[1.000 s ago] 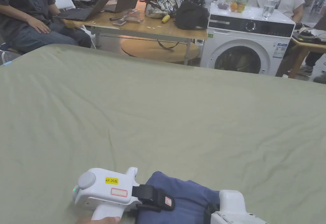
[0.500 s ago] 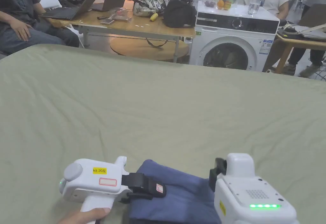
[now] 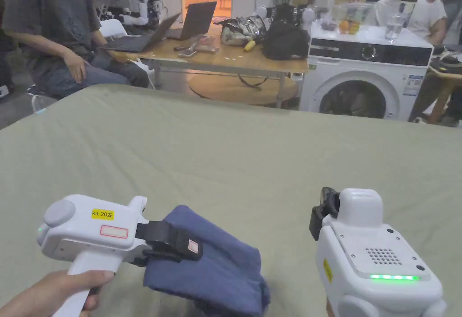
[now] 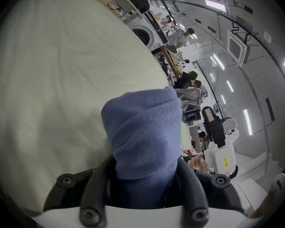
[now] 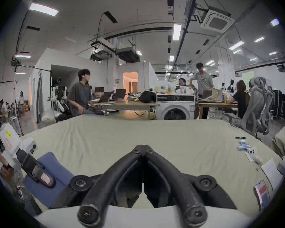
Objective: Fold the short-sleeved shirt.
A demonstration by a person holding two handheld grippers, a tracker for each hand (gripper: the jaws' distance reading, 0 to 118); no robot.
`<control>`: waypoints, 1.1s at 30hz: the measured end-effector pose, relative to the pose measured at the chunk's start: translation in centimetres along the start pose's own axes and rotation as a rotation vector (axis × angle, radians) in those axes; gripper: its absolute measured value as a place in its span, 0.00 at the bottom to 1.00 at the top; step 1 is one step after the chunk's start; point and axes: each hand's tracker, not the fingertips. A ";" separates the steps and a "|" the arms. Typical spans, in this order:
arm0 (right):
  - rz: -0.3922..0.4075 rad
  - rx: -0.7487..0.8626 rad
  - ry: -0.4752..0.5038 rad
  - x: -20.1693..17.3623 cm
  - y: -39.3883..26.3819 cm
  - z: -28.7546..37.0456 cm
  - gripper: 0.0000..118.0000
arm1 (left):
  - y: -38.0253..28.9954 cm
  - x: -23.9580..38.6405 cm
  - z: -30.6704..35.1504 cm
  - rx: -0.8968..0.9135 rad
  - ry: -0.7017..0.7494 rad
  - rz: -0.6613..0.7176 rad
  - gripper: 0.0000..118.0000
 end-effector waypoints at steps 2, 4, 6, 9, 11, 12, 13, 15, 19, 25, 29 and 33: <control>0.020 -0.009 0.024 -1.8 0.1 -0.8 0.00 | 0.1 -0.1 3.3 0.027 0.055 -0.003 0.20; 0.026 -0.015 0.061 -3.8 0.1 -1.6 0.00 | 0.9 -1.4 7.0 0.057 0.121 0.018 0.20; 0.025 -0.019 0.088 -5.5 0.2 -2.4 0.00 | 2.3 -3.5 10.2 0.078 0.174 0.024 0.20; 0.032 -0.030 0.138 -8.5 0.2 -3.6 0.00 | 4.0 -6.6 15.8 0.102 0.275 0.081 0.20; 0.039 -0.032 0.161 -10.1 0.1 -4.0 0.00 | 4.8 -8.3 19.0 0.109 0.346 0.108 0.20; 0.044 -0.034 0.169 -10.8 0.0 -4.3 0.00 | 5.1 -9.1 20.3 0.112 0.380 0.119 0.20; 0.049 -0.039 0.180 -11.4 0.0 -4.6 0.00 | 5.4 -10.2 21.7 0.114 0.416 0.135 0.20; 0.051 -0.046 0.197 -12.6 -0.2 -5.0 0.00 | 6.2 -12.0 23.9 0.112 0.457 0.182 0.20; 0.072 -0.070 0.228 -14.3 -0.8 -5.7 0.00 | 5.5 -11.6 25.6 0.130 0.549 0.209 0.20; 0.097 -0.100 0.246 -15.2 -1.6 -6.6 0.00 | 5.2 -13.1 26.1 0.117 0.666 0.245 0.20; 0.099 -0.121 0.244 -15.2 -2.0 -7.0 0.00 | 5.4 -14.7 25.5 0.114 0.716 0.267 0.20; 0.110 -0.129 0.244 -15.1 -1.9 -7.2 0.00 | 5.7 -14.3 25.6 0.094 0.822 0.239 0.37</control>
